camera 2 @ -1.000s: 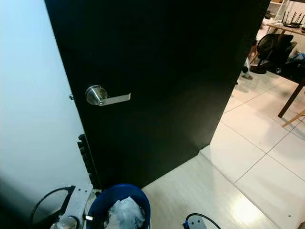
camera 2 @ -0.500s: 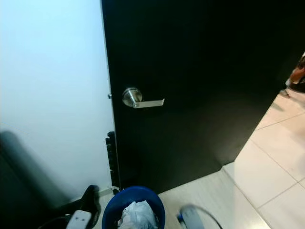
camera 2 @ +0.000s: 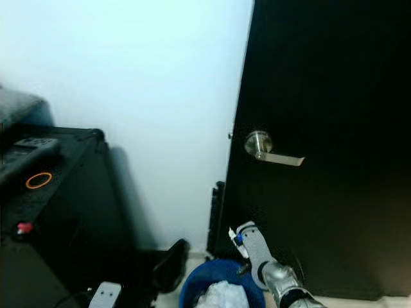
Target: Clean up the room
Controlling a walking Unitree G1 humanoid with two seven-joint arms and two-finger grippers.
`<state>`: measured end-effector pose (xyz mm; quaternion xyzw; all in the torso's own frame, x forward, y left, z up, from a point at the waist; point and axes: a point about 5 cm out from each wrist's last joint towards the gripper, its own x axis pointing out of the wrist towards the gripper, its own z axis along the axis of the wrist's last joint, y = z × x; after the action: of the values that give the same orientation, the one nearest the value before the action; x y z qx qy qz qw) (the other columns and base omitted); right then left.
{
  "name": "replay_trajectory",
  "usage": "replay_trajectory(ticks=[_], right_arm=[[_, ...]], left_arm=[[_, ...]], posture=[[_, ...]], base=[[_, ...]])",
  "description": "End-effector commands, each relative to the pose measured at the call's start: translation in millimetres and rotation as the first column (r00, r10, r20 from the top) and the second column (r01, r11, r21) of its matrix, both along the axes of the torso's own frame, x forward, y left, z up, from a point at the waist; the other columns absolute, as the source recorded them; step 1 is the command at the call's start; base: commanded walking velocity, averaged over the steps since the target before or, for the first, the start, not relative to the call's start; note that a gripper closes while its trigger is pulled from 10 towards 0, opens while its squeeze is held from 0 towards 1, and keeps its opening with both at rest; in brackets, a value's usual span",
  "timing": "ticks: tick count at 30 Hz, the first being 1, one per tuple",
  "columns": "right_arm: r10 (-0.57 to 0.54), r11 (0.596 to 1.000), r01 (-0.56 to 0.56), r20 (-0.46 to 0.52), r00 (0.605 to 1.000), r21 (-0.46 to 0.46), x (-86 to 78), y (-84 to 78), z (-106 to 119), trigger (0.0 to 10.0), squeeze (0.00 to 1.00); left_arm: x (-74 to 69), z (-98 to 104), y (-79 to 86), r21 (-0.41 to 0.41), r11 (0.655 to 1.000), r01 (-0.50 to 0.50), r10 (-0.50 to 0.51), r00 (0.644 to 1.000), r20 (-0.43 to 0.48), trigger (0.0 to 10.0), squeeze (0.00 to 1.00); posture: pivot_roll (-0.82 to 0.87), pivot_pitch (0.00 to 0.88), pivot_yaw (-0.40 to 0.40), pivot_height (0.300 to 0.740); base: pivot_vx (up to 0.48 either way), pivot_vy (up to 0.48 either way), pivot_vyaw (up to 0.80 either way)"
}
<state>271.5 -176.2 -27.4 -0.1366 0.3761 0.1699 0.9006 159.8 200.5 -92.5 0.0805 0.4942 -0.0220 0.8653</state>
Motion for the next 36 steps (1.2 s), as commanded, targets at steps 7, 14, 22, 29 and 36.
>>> replay_trajectory(ticks=[7,14,22,29,36], right_arm=[[0.025,0.993,-0.038,-0.112,0.993,-0.114,-12.6,-12.3,-10,10.0,0.00],[0.074,0.990,-0.083,-0.084,0.994,-0.111,-8.7,-1.6,-8,10.0,0.00],[0.098,0.993,-0.100,-0.032,0.995,-0.062,4.6,18.3,1,10.0,0.97],[0.048,0.993,-0.052,-0.038,0.998,-0.104,2.4,9.5,-1,10.0,1.00],[-0.187,0.976,0.172,-0.109,0.976,-0.131,-26.4,-24.7,-20,10.0,0.00]], left_arm=[[-1.2,-1,-5.1,-0.008,1.000,0.025,-0.025,0.999,-0.021,10.0,0.00],[-3.5,-3,-5.9,-0.011,1.000,0.026,-0.026,0.999,-0.028,10.0,0.00],[-5.2,-4,-8.5,-0.011,0.999,0.044,-0.044,0.998,-0.035,10.0,0.00],[-7.4,-5,-9.6,-0.008,0.999,0.046,-0.047,0.998,-0.043,10.0,0.00],[-10.0,-6,-10.2,-0.009,0.999,0.041,-0.041,0.998,-0.051,10.0,0.00]], posture=[[0.07,0.000,-0.082,0.740],[0.07,0.000,-0.084,0.740],[0.07,0.000,-0.090,0.740],[0.07,0.000,-0.092,0.740],[0.06,0.000,-0.091,0.740]], base=[[0.000,0.000,0.00],[0.000,0.000,0.00],[0.000,0.000,0.00],[0.000,0.000,0.00],[0.000,0.000,0.00]])
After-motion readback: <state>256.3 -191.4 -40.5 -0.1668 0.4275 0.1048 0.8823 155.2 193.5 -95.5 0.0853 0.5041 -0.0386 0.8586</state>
